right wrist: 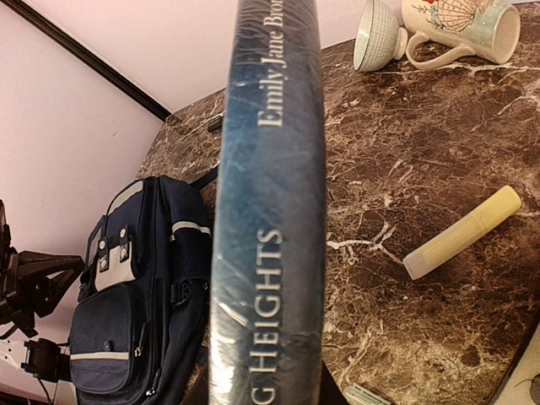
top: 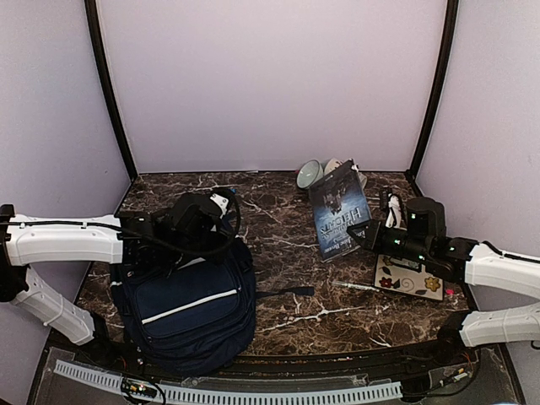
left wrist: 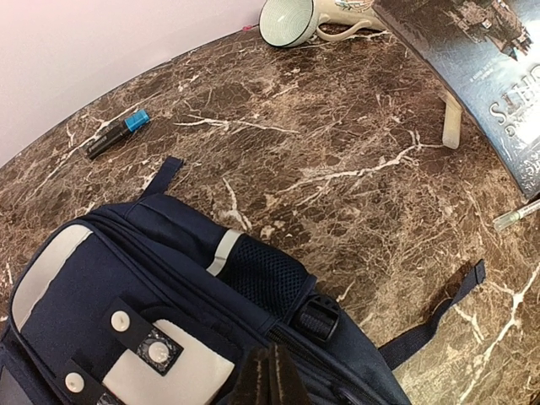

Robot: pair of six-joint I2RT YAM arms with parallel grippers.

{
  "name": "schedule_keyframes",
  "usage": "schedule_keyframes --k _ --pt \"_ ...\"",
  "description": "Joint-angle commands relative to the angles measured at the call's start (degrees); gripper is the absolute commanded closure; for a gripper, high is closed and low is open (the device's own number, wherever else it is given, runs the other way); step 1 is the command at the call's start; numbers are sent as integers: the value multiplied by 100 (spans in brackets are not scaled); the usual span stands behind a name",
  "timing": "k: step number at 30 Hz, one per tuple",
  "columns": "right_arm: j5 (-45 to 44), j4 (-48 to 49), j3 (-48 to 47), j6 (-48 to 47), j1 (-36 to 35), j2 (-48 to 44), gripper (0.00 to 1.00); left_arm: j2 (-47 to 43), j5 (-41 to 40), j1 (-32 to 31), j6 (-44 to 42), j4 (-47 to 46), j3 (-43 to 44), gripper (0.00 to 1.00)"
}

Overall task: Pack the student bag
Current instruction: Pick up the largest pocket of the bag from the student bag.

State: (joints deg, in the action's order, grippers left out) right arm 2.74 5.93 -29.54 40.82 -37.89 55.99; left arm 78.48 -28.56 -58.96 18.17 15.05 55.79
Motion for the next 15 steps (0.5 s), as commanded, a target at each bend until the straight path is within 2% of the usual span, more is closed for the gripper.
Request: schedule_keyframes --k 1,6,12,15 --pt "55 1182 -95 -61 -44 -103 100 -276 68 34 -99 209 190 92" --pt "155 1256 -117 -37 -46 -58 100 -190 -85 34 -118 877 544 64" --pt "58 1255 -85 -48 -43 -174 100 -392 -474 -169 349 2234 904 34" --pt "68 1337 -94 -52 -41 -125 100 -612 -418 -313 476 2543 843 32"
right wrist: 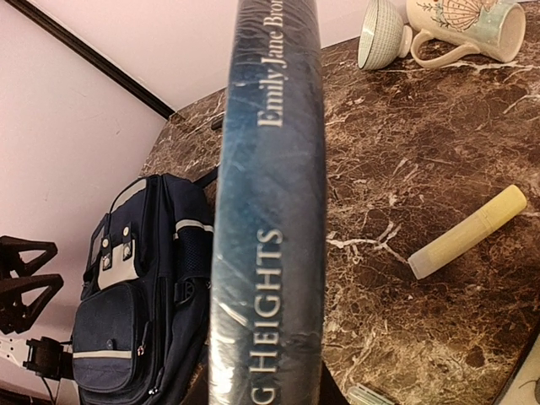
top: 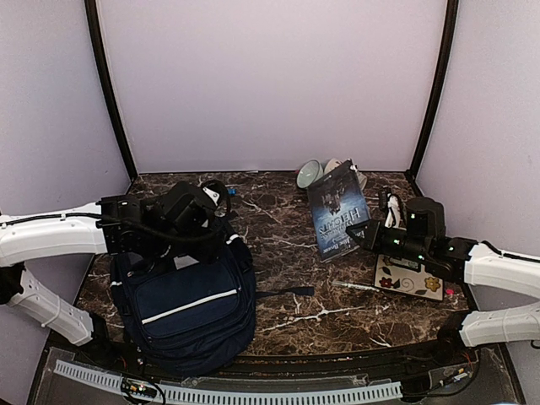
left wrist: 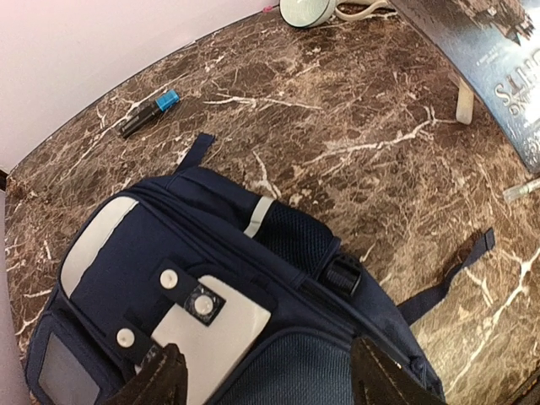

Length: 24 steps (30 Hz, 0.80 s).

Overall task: Pack the student bag
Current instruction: Pick up the largest pocket of the bag from the student bag.

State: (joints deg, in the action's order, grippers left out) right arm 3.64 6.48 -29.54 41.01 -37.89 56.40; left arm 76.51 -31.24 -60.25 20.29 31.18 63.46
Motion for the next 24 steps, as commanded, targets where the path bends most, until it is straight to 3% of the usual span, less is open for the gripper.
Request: schedule_keyframes --k 1,8,15,24 --pt "-21 1285 -110 -66 -43 -138 100 -478 -102 -214 298 1001 26 32" --pt "69 1405 -78 -26 -43 -73 100 -459 -51 -735 676 1430 -327 34" --pt "67 1400 -61 -57 -43 -38 100 -319 387 -1795 948 1715 -426 28" --pt "157 1501 -58 -57 -44 132 100 758 902 -2313 992 1886 -312 25"
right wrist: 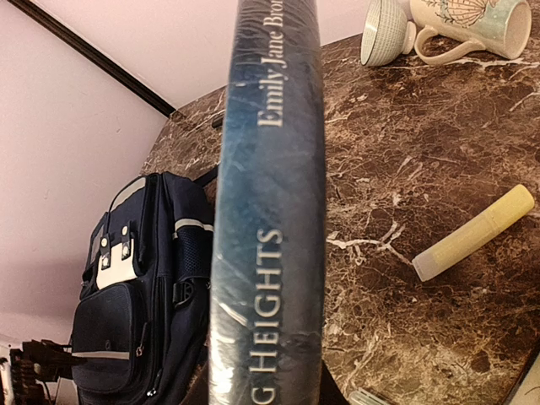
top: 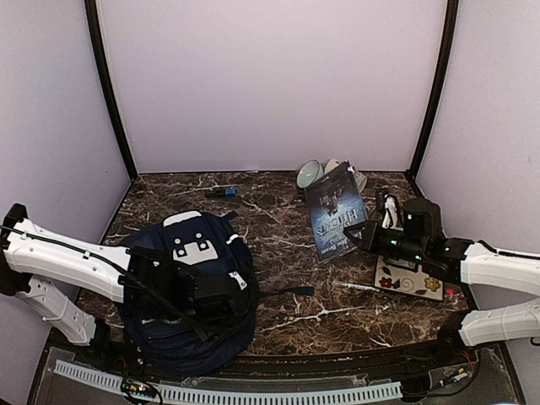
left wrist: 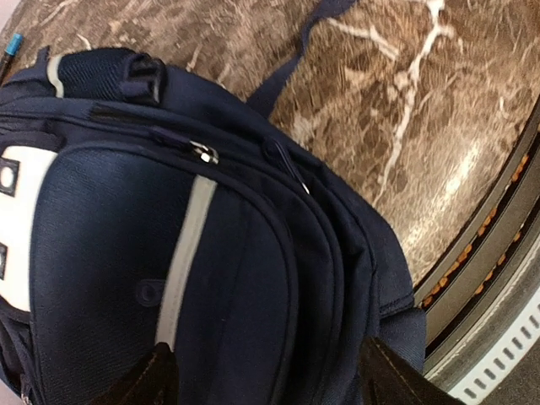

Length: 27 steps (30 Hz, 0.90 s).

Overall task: Pack the student bag
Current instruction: Pick up the largest pocket of the bag from the student bag.

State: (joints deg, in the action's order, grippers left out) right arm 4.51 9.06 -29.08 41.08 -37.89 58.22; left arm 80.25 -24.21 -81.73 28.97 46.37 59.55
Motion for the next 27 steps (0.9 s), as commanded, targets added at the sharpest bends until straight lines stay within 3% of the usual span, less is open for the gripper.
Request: schedule_keyframes --k 1,9,13,17,20,27 --pt "75 1257 -93 -79 -43 -45 100 537 198 -182 152 413 98 25" --pt "33 1289 -25 -150 -43 -14 100 1050 -197 -178 534 595 107 31" --pt "67 1206 -36 -188 -43 -67 100 1160 -529 -110 753 736 161 57" --pt "33 1030 -82 -259 -41 -151 100 1170 -829 19 919 891 211 76" --pt "-10 988 -62 -282 -44 -257 100 1051 -1043 109 958 848 256 98" --pt "66 974 -23 -238 -43 -240 100 418 -1416 368 570 248 327 100"
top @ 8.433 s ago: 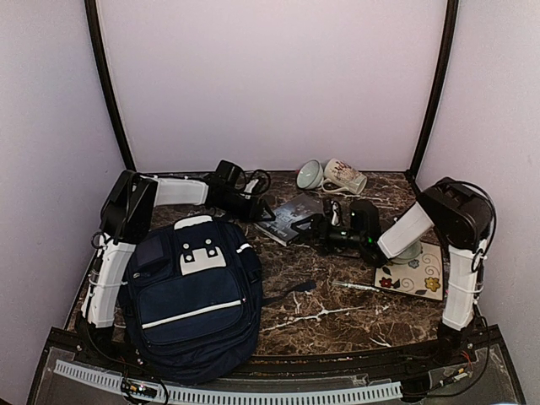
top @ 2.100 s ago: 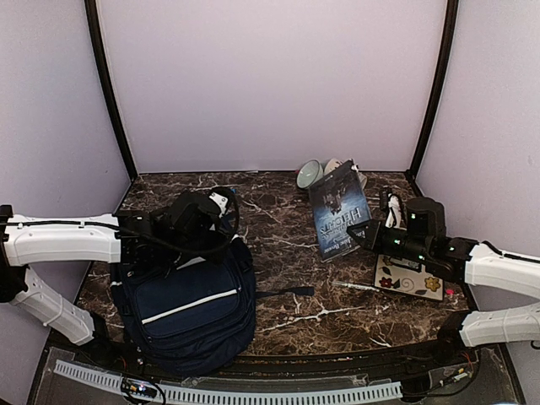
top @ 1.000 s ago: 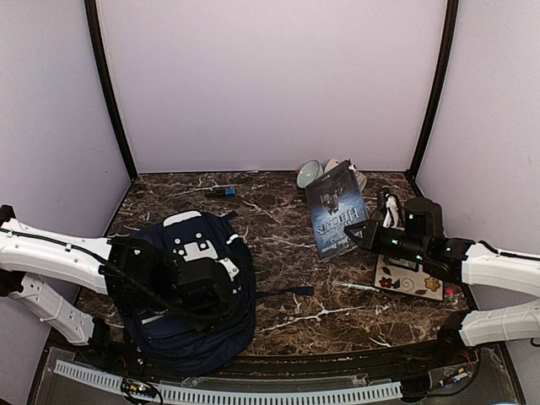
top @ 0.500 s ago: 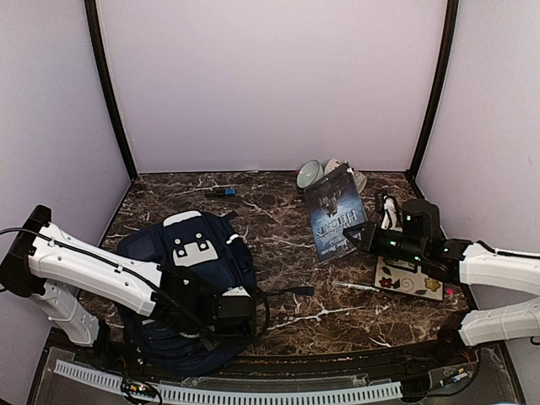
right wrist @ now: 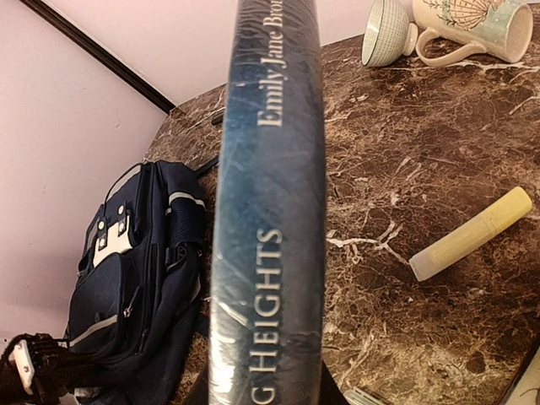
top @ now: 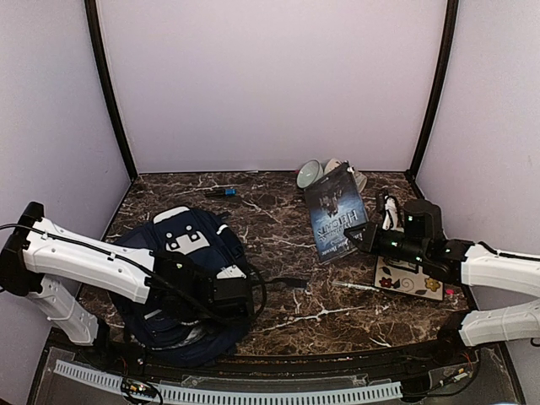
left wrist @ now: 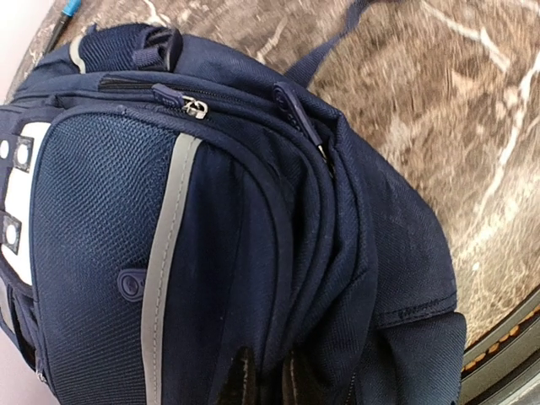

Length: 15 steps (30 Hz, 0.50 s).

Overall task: Pack the student bag
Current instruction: Pick up the largest pocket of the bag from the student bag.

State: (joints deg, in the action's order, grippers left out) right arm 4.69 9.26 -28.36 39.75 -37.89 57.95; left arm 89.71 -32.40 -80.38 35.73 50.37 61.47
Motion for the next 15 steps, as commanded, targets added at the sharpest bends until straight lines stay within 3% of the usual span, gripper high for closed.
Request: schedule_keyframes --k 1,5,9,15 --pt "57 960 -70 -84 -43 -225 100 -624 -764 287 -85 -214 144 100" --pt "151 889 22 -71 -43 -338 100 -1268 -1166 602 -342 -1130 -123 100" --pt "278 793 152 -2 -43 -505 100 -1923 -644 1093 -1038 -2503 -631 100" --pt "874 1017 342 256 -43 -806 100 -2133 -85 1599 -1473 -3388 -810 100"
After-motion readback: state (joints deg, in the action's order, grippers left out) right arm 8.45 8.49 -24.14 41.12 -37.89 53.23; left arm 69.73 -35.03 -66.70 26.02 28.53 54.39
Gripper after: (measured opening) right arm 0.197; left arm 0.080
